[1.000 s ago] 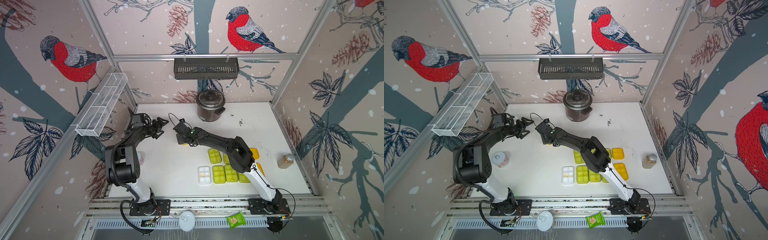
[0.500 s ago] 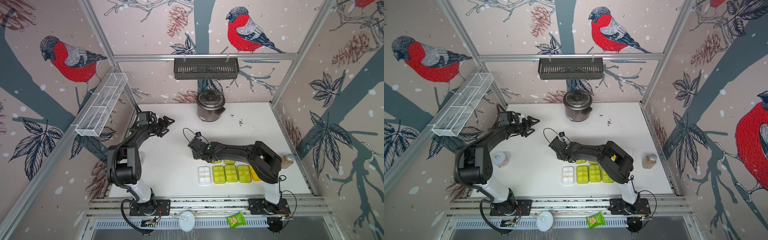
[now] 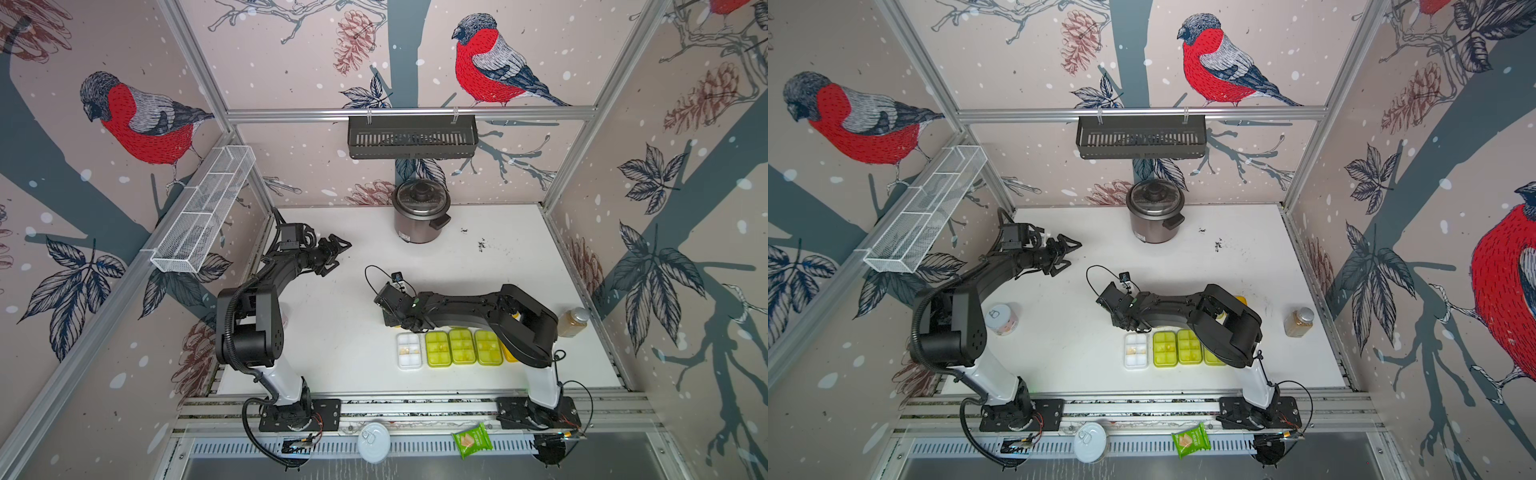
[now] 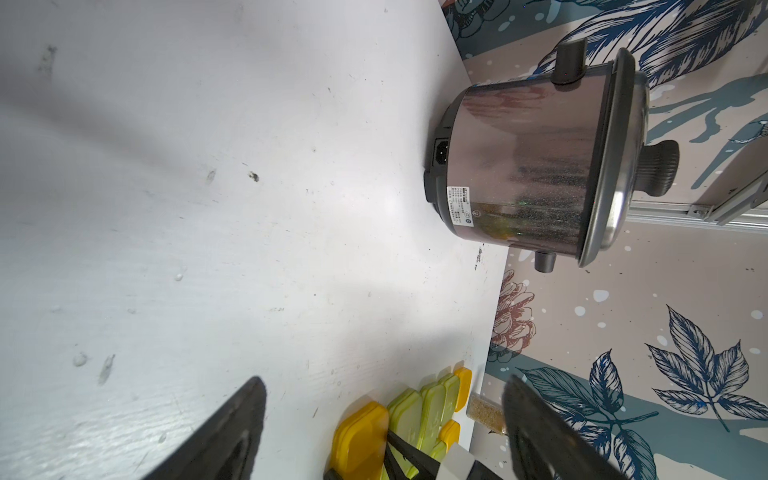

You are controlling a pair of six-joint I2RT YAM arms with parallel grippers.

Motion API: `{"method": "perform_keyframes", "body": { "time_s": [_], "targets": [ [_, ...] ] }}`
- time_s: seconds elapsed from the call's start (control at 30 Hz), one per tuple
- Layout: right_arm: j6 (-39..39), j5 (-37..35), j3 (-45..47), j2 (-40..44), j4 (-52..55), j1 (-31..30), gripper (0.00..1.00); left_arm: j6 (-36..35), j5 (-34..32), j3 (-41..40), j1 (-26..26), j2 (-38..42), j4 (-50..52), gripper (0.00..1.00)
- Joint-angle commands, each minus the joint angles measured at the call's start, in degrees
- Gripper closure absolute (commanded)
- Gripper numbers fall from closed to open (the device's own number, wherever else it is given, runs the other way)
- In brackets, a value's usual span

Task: Close pillboxes
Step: Place the pillbox at the center of the board.

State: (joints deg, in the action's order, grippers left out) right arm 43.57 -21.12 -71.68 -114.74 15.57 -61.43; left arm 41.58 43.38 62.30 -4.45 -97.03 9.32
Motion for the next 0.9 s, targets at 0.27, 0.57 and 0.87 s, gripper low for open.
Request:
{"method": "perform_keyframes", "body": {
  "time_s": [0.27,0.57,0.87],
  "targets": [
    [1.04,0.65,-0.92,2.36,0.93,-0.62,0.13,-0.95,0.39,0.44,-0.1,0.44,-0.31,0.12],
    [-2.0,-2.28,0.29,11.61,2.53,0.45,0.1,-1.02,-0.05,0.44,-0.05,1.88,-0.36,0.12],
    [-8.06,0.59,11.18,30.03,-0.51,10.12,0.06,-1.73,-0.88,0.47,0.55,3.72,-0.28,0.12]
  ]
}}
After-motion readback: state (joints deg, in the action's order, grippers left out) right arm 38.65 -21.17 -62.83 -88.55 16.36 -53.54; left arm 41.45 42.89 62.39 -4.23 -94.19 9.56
